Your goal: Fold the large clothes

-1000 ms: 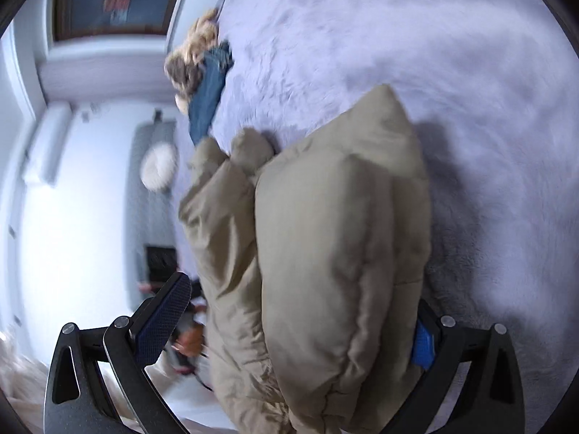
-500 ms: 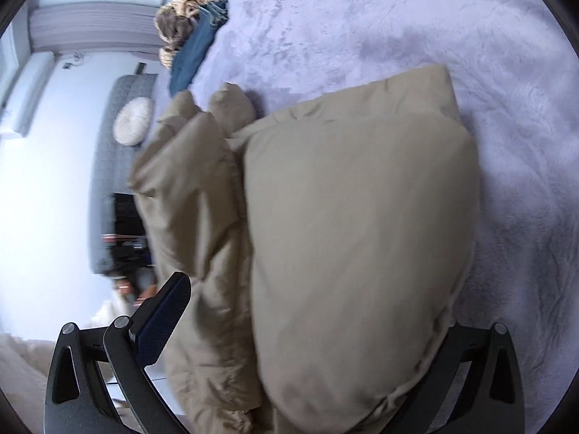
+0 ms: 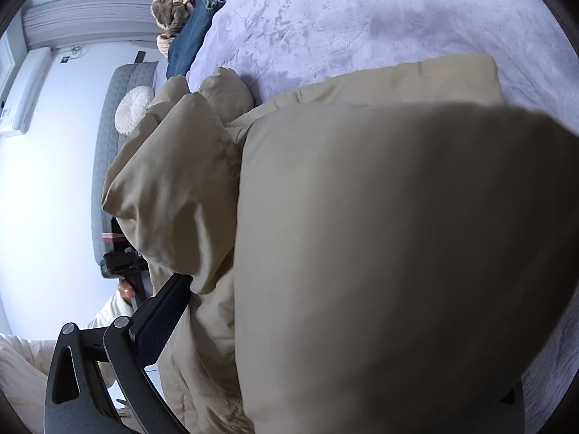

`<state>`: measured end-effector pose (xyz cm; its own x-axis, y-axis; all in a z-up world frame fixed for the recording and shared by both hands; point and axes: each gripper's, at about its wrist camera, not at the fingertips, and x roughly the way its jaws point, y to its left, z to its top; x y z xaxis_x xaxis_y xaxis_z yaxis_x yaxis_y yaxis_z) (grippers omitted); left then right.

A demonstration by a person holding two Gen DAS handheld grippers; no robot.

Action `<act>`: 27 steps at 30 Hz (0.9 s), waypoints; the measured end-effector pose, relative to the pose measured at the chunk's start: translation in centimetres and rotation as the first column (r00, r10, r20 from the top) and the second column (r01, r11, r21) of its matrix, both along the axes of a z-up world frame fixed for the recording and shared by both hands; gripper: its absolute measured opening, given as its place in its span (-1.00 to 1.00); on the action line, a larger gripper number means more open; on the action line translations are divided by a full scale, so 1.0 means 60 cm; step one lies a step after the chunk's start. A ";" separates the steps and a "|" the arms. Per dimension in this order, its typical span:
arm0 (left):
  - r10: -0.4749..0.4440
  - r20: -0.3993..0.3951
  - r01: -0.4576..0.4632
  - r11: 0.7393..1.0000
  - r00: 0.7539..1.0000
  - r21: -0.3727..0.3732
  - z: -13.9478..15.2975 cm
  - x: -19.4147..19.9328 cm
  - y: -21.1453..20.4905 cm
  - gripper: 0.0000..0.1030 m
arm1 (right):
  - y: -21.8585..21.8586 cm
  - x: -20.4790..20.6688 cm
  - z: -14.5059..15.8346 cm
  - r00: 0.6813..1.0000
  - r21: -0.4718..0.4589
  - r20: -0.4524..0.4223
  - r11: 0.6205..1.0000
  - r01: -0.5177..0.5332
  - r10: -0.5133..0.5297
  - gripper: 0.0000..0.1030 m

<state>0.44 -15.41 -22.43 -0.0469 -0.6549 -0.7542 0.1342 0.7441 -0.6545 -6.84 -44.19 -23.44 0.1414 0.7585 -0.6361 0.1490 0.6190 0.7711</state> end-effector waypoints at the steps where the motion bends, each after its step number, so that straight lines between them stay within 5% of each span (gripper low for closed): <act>1: -0.002 0.021 0.002 0.999 1.000 0.041 0.009 -0.001 -0.009 1.00 | 0.003 0.000 0.002 1.000 -0.011 -0.002 1.000 0.001 -0.001 1.00; 8: -0.011 0.125 -0.017 0.976 0.992 0.215 0.066 -0.017 -0.055 0.81 | 0.009 0.001 0.008 0.995 -0.052 -0.077 0.997 0.059 -0.063 0.91; 13: -0.024 0.165 -0.021 0.964 0.986 0.265 0.102 -0.021 -0.084 0.64 | 0.007 -0.009 0.036 0.995 -0.008 -0.055 0.997 0.077 -0.077 -0.09; 15: -0.025 0.175 -0.023 0.963 0.984 0.269 0.116 -0.021 -0.077 0.64 | 0.012 -0.009 0.052 0.996 0.011 -0.038 0.997 0.077 -0.076 -0.19; 27: 0.042 0.248 -0.103 0.966 0.968 0.239 0.185 -0.043 0.003 0.63 | 0.066 0.019 0.131 0.998 0.058 0.040 0.997 0.044 -0.047 -0.22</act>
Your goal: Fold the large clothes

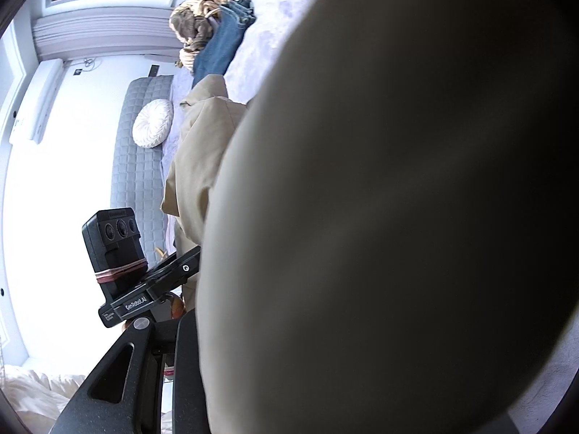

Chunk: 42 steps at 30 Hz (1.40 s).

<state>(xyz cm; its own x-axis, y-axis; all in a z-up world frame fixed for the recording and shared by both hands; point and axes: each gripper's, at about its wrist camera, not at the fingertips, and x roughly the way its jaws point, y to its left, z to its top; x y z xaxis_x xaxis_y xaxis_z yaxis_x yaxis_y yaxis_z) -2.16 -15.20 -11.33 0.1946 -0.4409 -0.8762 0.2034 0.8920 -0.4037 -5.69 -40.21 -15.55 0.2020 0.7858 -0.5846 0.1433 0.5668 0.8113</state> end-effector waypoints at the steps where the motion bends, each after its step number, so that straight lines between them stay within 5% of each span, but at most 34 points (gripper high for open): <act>1: 0.004 0.006 -0.004 1.000 1.000 -0.004 0.003 0.003 0.012 0.63 | 0.015 0.003 0.002 1.000 -0.001 0.008 1.000 -0.002 0.002 -0.22; 13: 0.075 0.048 -0.073 0.997 0.996 -0.029 0.014 0.099 0.232 0.63 | 0.193 0.089 0.034 0.994 0.003 0.104 1.000 -0.012 0.012 -0.22; 23: 0.205 0.123 -0.212 0.976 0.971 0.044 -0.034 0.231 0.387 0.64 | 0.349 0.266 -0.004 0.983 -0.006 0.153 0.994 -0.105 0.104 -0.22; 28: 0.241 0.106 -0.248 0.967 0.965 0.051 -0.109 0.241 0.406 0.66 | 0.361 0.299 -0.057 0.985 -0.128 0.102 0.984 -0.124 0.138 -0.18; 32: 0.253 0.110 -0.259 0.965 0.961 0.046 -0.132 0.230 0.414 0.73 | 0.357 0.285 -0.083 0.990 -0.180 0.063 0.977 -0.110 0.123 0.16; 38: 0.241 0.118 -0.252 0.964 0.963 0.087 -0.134 0.236 0.401 0.77 | 0.307 0.235 -0.039 0.998 -0.335 0.047 0.942 -0.029 0.047 0.38; 42: 0.242 0.131 -0.258 0.958 0.961 0.122 -0.127 0.231 0.389 0.81 | 0.260 0.205 0.030 0.989 -0.461 0.130 0.879 0.121 -0.068 0.36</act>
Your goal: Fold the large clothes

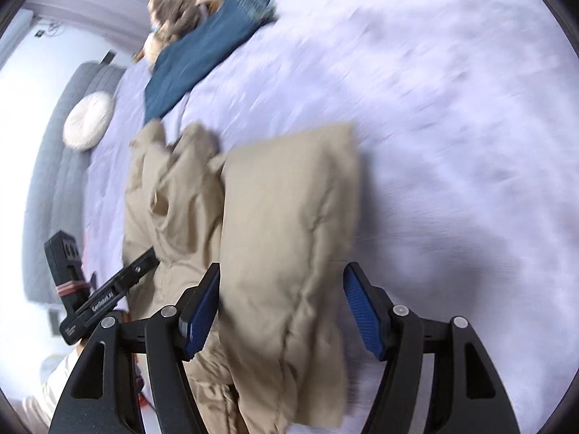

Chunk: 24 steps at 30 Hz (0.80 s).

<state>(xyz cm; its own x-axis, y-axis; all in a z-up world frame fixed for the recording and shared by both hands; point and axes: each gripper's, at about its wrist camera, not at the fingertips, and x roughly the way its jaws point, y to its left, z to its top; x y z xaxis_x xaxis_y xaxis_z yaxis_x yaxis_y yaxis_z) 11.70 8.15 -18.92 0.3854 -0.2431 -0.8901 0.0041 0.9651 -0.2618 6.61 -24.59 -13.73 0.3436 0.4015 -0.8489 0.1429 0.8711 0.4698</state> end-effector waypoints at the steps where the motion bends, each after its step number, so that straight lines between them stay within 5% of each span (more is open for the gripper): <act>1: 0.005 0.001 -0.005 1.000 1.000 0.007 0.001 -0.002 -0.002 0.82 | -0.007 -0.011 0.024 0.999 -0.008 0.044 1.000 0.029 -0.028 0.18; 4: 0.015 0.006 -0.015 1.000 1.000 0.025 0.004 -0.005 -0.009 0.83 | 0.020 0.010 0.060 0.994 0.051 0.105 0.999 0.019 -0.025 -0.39; 6: 0.024 0.003 -0.024 0.999 1.000 0.047 0.004 -0.003 -0.017 0.89 | 0.054 0.019 0.056 0.994 0.099 0.108 0.994 -0.038 0.027 -0.52; 10: 0.017 -0.009 -0.016 0.995 1.000 0.098 0.027 0.007 -0.027 0.89 | 0.140 0.064 0.009 0.993 0.058 0.088 0.995 -0.078 0.073 -0.64; 14: 0.030 0.135 -0.045 0.993 0.990 0.109 0.076 0.024 -0.004 0.89 | 0.130 0.080 -0.045 0.999 -0.035 0.018 0.999 -0.031 0.032 -0.91; 19: -0.018 0.046 0.014 0.997 0.999 0.082 0.029 0.067 -0.022 0.89 | 0.113 0.113 -0.091 0.999 -0.073 -0.032 0.997 -0.025 0.023 -1.00; 24: -0.041 0.055 0.033 0.990 0.998 0.137 0.006 0.066 -0.045 0.96 | 0.096 0.120 -0.119 0.999 -0.053 -0.039 0.998 -0.026 0.024 -1.00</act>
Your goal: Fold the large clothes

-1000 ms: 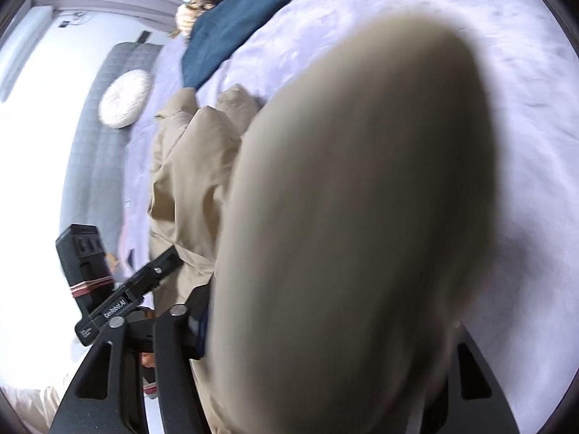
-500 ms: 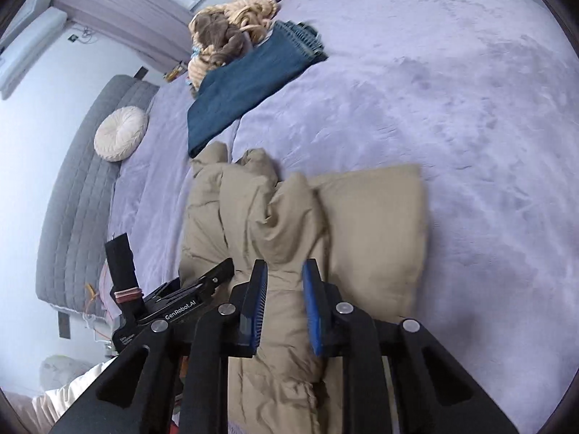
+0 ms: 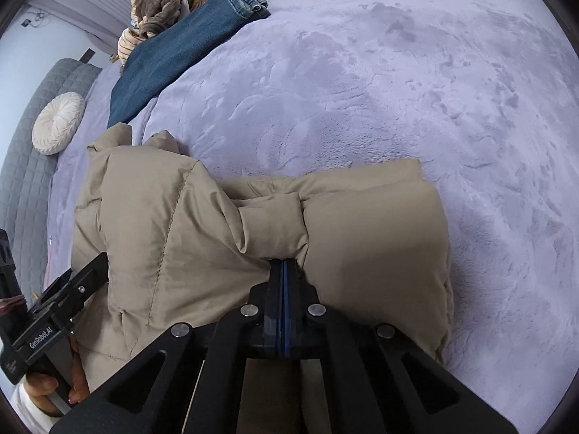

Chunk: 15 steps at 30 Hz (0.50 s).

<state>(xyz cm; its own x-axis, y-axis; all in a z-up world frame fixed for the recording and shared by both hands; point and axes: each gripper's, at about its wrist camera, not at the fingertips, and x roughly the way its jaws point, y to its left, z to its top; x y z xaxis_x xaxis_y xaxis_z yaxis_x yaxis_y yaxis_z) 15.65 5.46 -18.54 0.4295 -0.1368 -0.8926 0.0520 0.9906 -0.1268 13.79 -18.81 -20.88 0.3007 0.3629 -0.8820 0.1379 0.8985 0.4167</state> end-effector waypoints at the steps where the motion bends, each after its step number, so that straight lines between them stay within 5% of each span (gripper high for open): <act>1: 0.000 -0.002 0.000 1.000 1.000 -0.002 -0.002 -0.001 0.002 0.98 | -0.001 -0.001 0.002 1.000 0.007 -0.005 1.000 0.005 -0.005 -1.00; 11: 0.011 0.003 -0.011 1.000 1.000 -0.026 -0.006 -0.012 0.018 0.99 | 0.020 -0.140 0.140 0.998 -0.026 0.055 0.999 -0.033 0.035 -0.93; 15: 0.020 -0.009 -0.020 1.000 1.000 -0.023 0.001 -0.013 0.024 0.99 | 0.037 -0.204 0.137 0.998 -0.071 0.030 0.996 -0.048 0.051 -0.92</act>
<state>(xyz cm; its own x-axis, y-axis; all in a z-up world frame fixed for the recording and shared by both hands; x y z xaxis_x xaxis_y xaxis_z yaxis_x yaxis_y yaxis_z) 14.88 6.89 -18.50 0.4242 -0.1488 -0.8932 0.0306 0.9882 -0.1501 1.53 -16.57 -12.67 0.3120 0.3154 -0.8962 0.0802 0.9312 0.3557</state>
